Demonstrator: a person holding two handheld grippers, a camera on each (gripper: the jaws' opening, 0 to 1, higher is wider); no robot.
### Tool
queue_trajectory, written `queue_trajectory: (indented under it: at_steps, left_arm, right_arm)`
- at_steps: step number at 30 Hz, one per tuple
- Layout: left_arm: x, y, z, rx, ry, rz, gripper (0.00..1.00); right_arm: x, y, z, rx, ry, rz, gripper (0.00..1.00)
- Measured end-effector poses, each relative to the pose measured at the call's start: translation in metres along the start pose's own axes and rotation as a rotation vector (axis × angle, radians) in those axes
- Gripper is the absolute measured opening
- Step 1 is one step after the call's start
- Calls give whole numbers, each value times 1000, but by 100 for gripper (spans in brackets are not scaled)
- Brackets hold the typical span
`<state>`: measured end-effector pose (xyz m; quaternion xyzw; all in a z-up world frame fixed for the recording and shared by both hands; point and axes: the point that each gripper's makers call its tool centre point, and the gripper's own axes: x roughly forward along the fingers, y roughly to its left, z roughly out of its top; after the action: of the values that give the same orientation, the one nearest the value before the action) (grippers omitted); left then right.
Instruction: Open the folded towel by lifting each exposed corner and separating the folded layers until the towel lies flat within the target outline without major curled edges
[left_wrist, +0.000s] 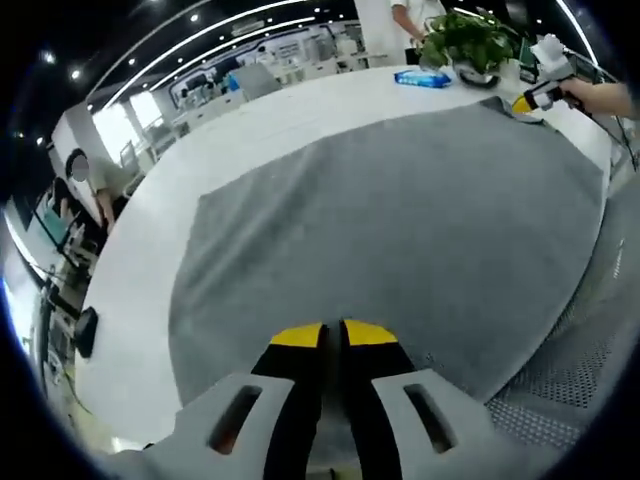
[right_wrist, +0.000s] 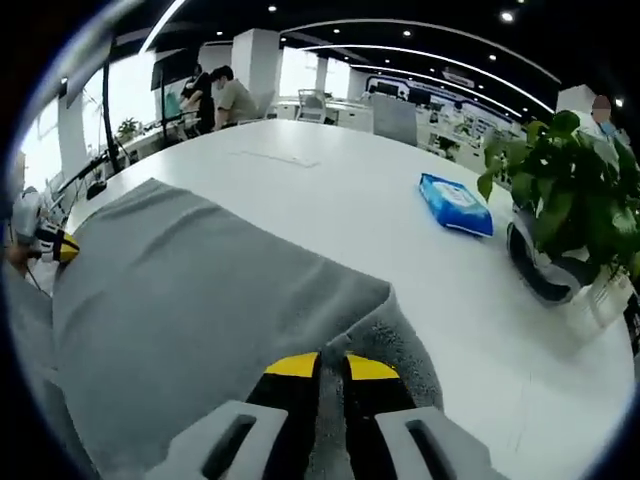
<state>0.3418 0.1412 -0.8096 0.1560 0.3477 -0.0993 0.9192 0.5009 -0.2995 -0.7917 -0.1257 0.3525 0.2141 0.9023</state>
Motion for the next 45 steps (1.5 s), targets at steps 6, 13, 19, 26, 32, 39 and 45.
queue_trajectory:
  at_steps: [6, 13, 19, 26, 32, 39, 45]
  left_arm:
    - [1, -4, 0, 51, -10, 19, 2]
    - [3, -1, -3, 33, -7, 25, 1]
    - [2, -1, -4, 12, -3, 25, 1]
    - [3, -2, -4, 11, 0, 16, 1]
    - [2, -2, -3, 5, 3, 11, 1]
    - [2, -2, -3, 7, 9, 7, 1]
    - [2, -1, -3, -11, 11, 9, 1]
  right_arm:
    - [17, -11, -7, -4, 38, -48, 5]
    - [21, -12, -10, -38, 56, -35, 2]
    - [3, -19, 2, -12, 22, -24, 0]
    - [-24, -62, 24, 19, -53, -100, 0]
    - [-20, -103, 22, 40, -31, -175, 0]
    - [20, -143, 8, 39, 65, -185, 0]
    - [41, -149, -4, 14, 127, -174, 0]
